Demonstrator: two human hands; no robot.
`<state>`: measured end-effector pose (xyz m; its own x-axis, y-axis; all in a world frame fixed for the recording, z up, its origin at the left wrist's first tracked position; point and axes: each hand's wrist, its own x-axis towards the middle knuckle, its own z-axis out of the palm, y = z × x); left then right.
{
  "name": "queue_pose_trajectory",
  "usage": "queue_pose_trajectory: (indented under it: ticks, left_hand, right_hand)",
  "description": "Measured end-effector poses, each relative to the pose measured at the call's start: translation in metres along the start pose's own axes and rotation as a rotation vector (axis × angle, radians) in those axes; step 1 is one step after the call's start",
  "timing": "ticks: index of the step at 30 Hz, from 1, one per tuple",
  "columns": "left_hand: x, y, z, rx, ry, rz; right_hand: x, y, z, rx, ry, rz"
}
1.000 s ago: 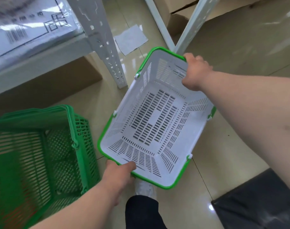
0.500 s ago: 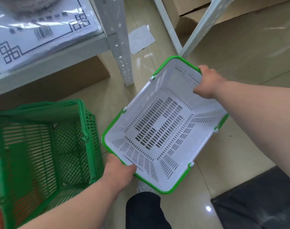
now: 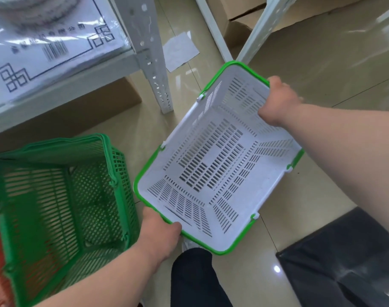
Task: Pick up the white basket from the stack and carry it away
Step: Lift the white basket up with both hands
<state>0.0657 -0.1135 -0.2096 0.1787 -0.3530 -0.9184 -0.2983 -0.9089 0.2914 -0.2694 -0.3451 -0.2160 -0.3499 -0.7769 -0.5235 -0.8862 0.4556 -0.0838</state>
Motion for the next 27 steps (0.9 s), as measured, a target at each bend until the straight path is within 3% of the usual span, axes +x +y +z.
queue_pose_trajectory:
  ticks: [11, 15, 21, 27]
  left_hand:
    - [-0.067, 0.050, -0.085, 0.169, 0.005, 0.219]
    - [-0.075, 0.075, -0.132, 0.024, 0.000, 0.251]
    - [-0.109, 0.086, -0.208, -0.071, -0.004, 0.357]
    - [-0.137, 0.048, -0.291, -0.077, 0.000, 0.410]
  right_hand:
    - [-0.111, 0.018, -0.098, 0.134, 0.046, 0.100]
    - [-0.157, 0.021, -0.124, 0.184, 0.064, 0.109]
    - [-0.234, 0.008, -0.114, 0.370, 0.136, 0.273]
    - [-0.318, -0.046, -0.075, 0.431, 0.153, 0.340]
